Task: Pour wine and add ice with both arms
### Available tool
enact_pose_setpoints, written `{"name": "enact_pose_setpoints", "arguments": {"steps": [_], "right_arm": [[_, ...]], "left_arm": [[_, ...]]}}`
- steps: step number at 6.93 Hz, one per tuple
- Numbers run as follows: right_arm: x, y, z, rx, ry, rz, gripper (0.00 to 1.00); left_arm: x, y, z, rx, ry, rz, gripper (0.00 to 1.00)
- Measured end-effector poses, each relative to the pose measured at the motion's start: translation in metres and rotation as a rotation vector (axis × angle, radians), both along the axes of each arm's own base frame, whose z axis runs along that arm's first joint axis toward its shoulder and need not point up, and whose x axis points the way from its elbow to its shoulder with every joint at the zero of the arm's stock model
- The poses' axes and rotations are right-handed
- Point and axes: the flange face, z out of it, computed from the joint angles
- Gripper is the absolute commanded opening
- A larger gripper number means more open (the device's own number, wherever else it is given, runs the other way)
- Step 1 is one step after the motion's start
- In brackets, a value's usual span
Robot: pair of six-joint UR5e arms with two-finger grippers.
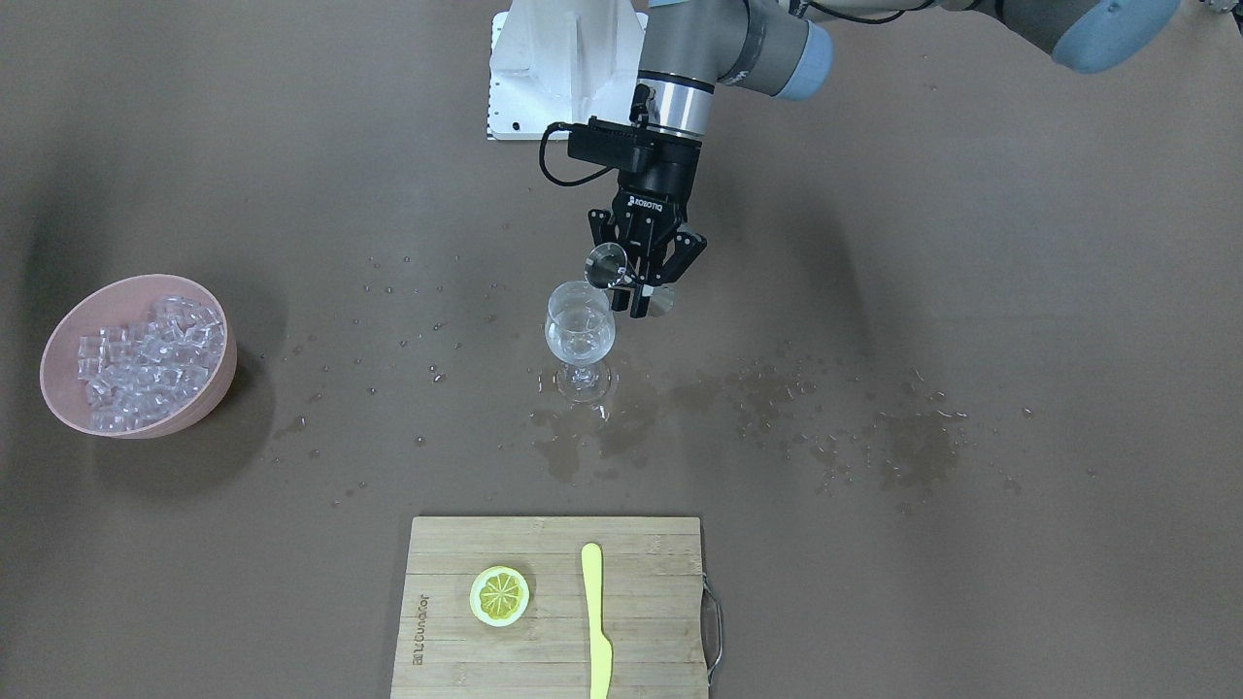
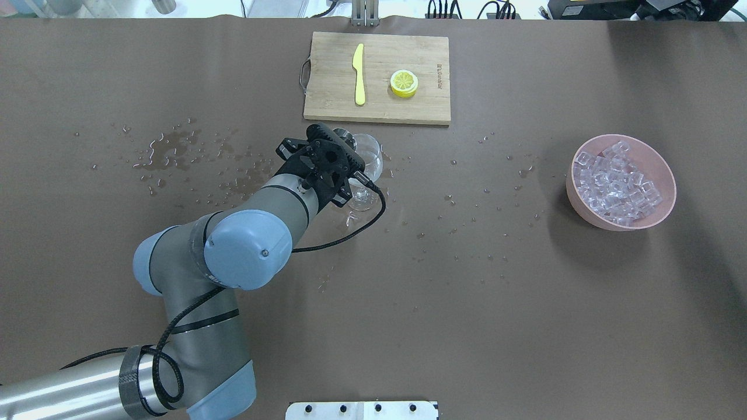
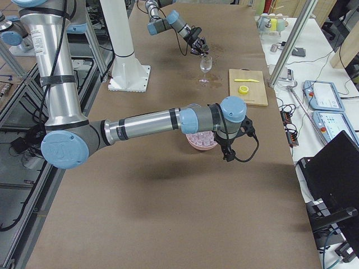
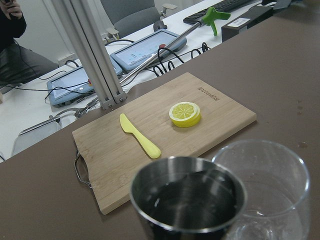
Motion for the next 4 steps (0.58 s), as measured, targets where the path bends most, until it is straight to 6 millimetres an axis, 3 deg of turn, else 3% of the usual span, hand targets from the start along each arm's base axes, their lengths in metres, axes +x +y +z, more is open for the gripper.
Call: {"name": "enact_pose_setpoints", "arguments": {"steps": [4], "right_arm": [[-0.001,0.0,0.0,0.002,0.002,-0.002,1.0]], "left_arm": [[-0.002,-0.01,-0.025,0.078,-0.222,0.038,0.0]]}}
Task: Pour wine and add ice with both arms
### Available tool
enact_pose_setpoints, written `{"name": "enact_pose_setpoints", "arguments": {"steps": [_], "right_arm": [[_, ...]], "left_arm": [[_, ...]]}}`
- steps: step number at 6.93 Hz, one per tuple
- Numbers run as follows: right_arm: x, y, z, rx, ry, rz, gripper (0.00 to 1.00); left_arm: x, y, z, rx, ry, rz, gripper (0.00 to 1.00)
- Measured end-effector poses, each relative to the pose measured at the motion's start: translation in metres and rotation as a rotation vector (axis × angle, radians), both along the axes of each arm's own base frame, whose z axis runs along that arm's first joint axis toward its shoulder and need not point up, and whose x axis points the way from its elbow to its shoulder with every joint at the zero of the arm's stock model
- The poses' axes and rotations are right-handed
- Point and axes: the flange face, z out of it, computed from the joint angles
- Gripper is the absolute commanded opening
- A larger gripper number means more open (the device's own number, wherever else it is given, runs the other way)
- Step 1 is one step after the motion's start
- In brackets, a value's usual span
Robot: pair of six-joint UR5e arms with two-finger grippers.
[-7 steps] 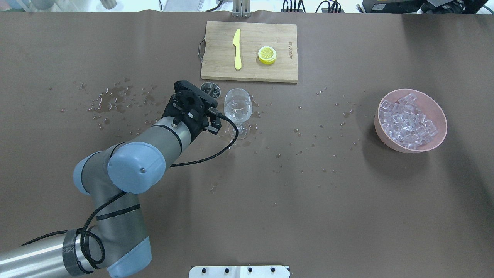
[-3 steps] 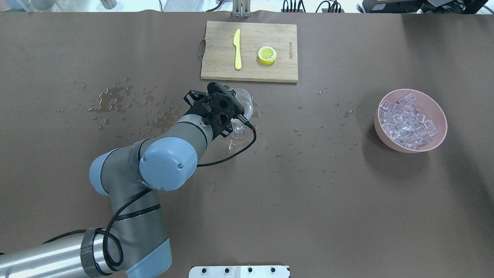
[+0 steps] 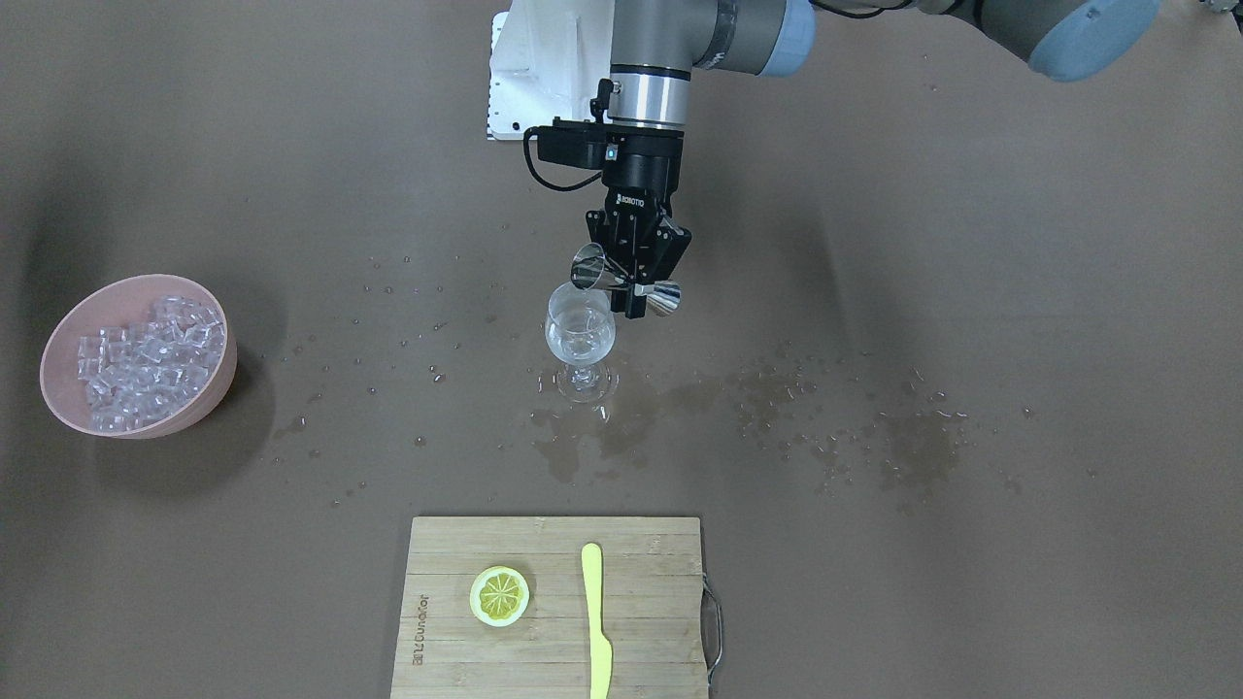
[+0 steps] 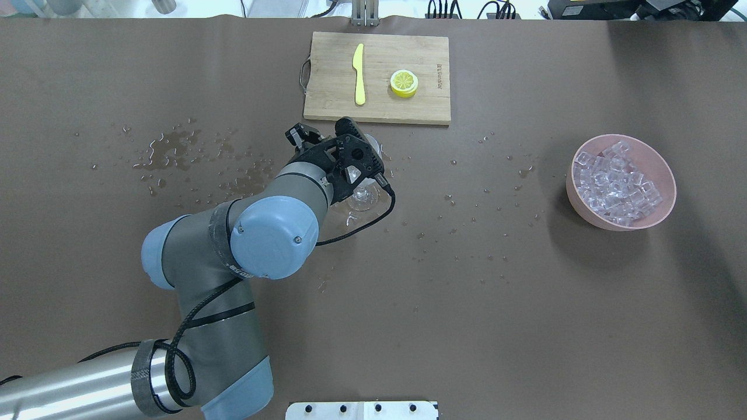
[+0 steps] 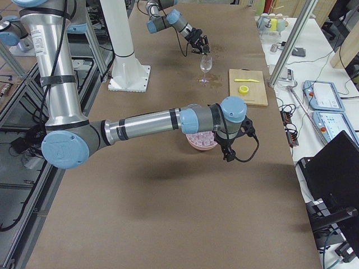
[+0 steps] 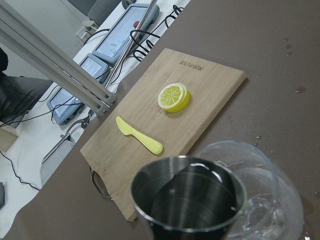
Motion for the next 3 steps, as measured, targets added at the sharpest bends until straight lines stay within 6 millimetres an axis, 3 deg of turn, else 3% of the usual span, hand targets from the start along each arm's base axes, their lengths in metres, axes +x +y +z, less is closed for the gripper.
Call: {"name": "enact_pose_setpoints", "arguments": {"steps": [3], "right_arm": [[-0.0005,-0.0004,-0.0016,0.004,-0.002,-0.001,1.0]], "left_arm": [[-0.0045,-0.0125,0.0084,0.036,-0.09,-0.004,0.0]]}}
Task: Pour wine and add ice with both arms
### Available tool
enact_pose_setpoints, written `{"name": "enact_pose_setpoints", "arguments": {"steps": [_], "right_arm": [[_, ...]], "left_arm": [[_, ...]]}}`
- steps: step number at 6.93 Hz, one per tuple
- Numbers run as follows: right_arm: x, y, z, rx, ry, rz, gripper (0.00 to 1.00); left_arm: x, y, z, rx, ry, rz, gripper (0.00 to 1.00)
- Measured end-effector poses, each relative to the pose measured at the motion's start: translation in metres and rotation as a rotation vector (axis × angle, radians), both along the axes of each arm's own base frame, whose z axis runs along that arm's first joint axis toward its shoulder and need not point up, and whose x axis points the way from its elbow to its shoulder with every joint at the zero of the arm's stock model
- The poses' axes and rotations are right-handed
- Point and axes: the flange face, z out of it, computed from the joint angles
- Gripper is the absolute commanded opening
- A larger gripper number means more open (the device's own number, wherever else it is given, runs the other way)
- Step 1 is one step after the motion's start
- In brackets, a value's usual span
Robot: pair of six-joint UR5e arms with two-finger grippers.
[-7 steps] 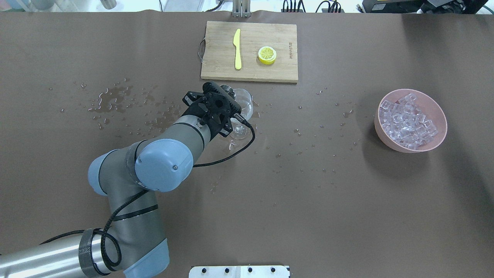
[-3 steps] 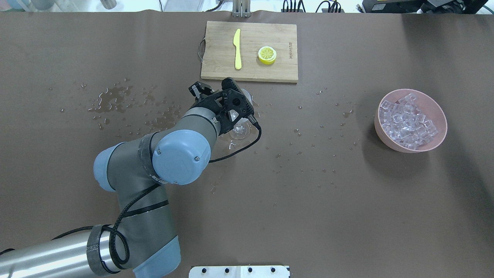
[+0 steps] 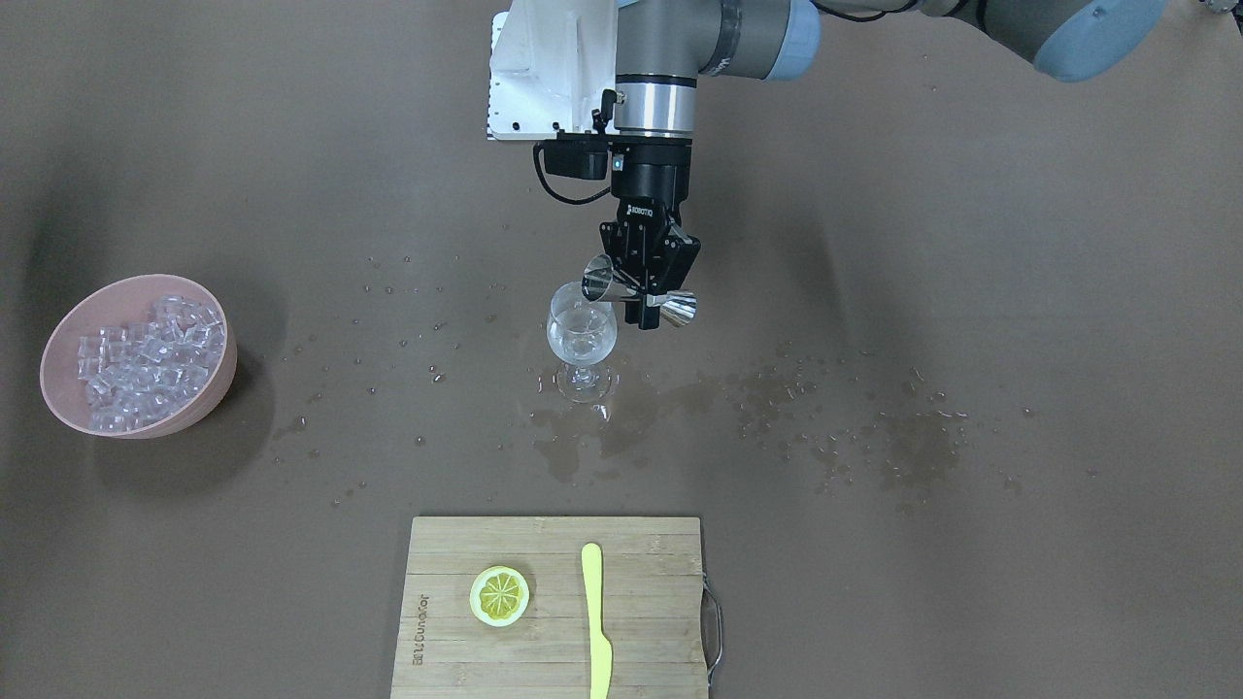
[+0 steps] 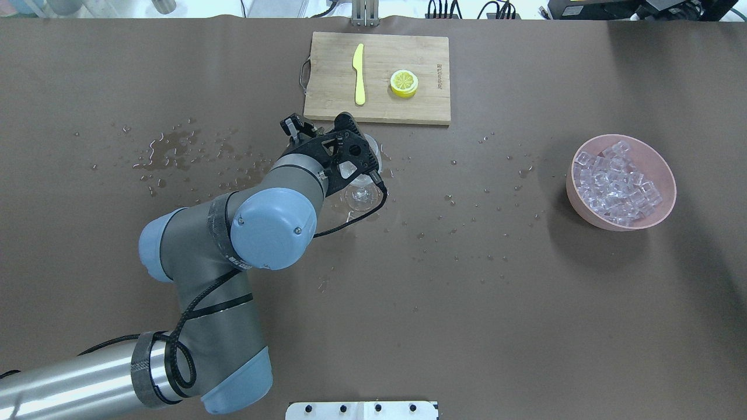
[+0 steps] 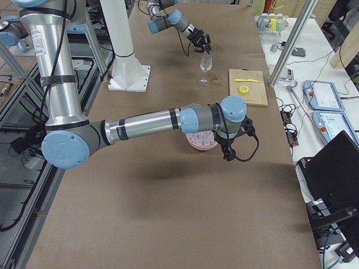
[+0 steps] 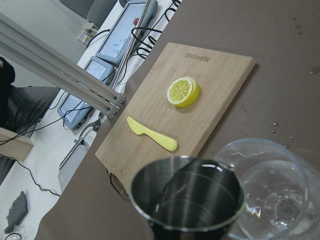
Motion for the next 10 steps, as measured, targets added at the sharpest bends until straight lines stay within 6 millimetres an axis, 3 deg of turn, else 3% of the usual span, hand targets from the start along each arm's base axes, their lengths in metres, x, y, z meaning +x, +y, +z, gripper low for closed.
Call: {"name": "enact_pose_setpoints", "arguments": {"steps": [6,10], "right_arm": [[-0.005,0.0,0.0,0.002,0.001,-0.01,1.0],[-0.008,0.0,0.004,-0.004,0.001,-0.015,1.0]], "left_arm": [[-0.001,-0.013,0.011,0.006,-0.121,0.01,0.0],[-0.005,-0.01,-0.012,0.018,-0.217,0.047,0.0]]}}
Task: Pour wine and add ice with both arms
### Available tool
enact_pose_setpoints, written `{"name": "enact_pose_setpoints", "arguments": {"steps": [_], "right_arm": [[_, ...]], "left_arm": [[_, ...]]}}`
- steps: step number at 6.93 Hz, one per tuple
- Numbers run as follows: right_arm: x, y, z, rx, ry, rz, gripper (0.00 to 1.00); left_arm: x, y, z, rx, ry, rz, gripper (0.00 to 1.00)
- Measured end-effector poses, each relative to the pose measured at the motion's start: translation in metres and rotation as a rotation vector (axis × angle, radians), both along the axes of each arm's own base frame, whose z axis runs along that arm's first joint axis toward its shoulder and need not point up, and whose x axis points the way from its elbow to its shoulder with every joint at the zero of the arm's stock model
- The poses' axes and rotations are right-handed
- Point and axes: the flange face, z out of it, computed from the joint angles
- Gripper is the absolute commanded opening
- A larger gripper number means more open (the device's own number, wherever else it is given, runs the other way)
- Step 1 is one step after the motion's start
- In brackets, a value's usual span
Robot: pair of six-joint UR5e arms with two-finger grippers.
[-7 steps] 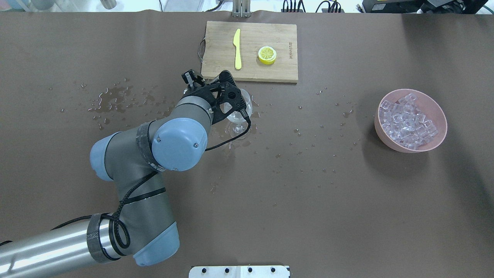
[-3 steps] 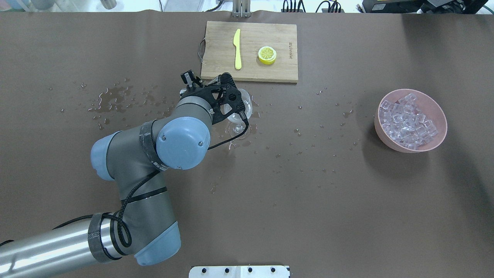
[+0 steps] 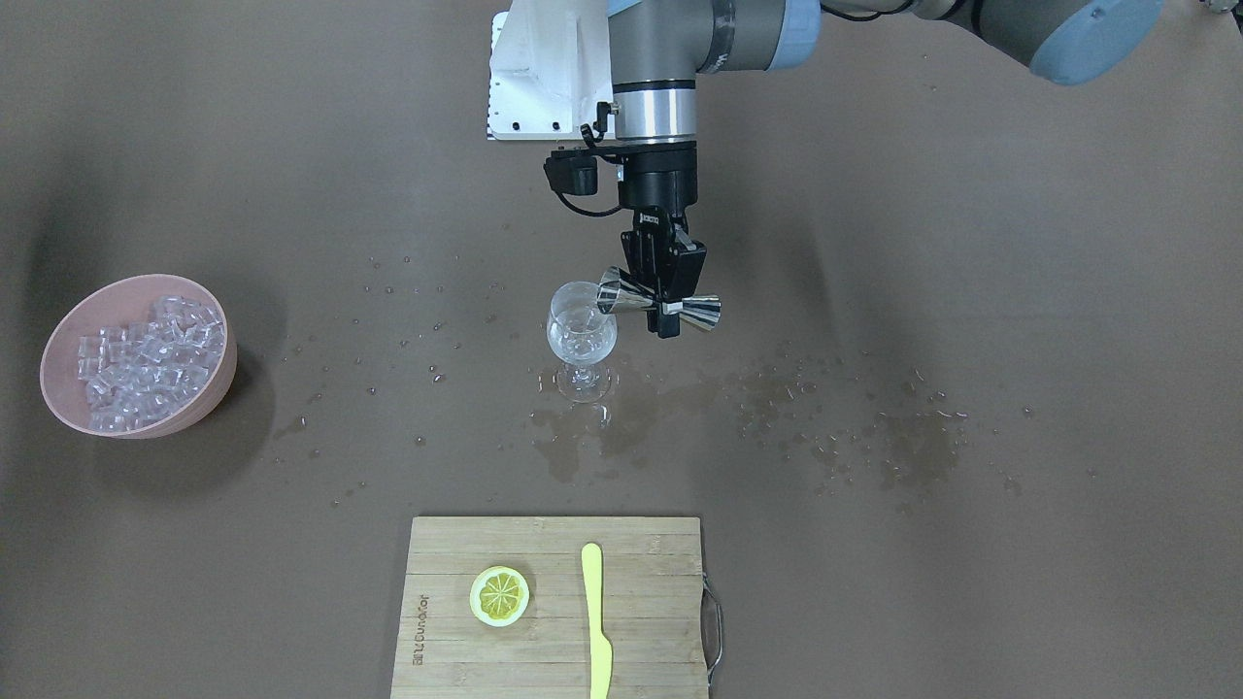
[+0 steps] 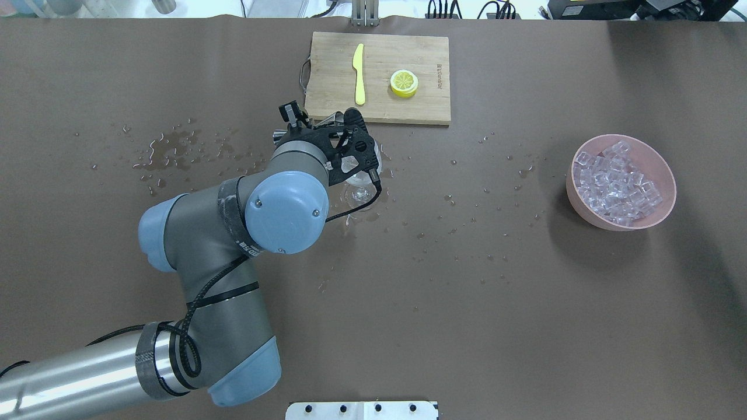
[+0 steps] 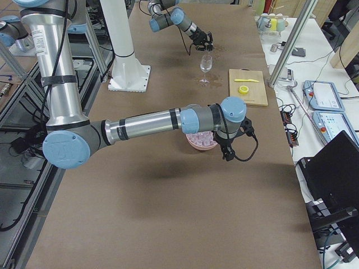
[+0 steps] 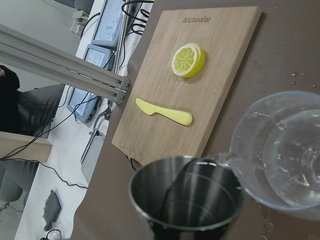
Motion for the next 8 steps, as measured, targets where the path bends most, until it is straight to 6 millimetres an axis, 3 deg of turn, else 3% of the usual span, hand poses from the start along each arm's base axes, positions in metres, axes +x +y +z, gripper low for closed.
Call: {"name": "enact_pose_setpoints", "arguments": {"steps": [4,8], "right_arm": [[0.0,0.0,0.001,0.0,-0.003,-0.001,1.0],[-0.002,0.001,0.0,0.0,-0.013,-0.007,1.0]], "left_arm": [[0.003,-0.001,-0.036,0.001,-0.162,0.057,0.0],[0.002,-0.006,-0.04,0.019,-0.311,0.123,0.0]]}}
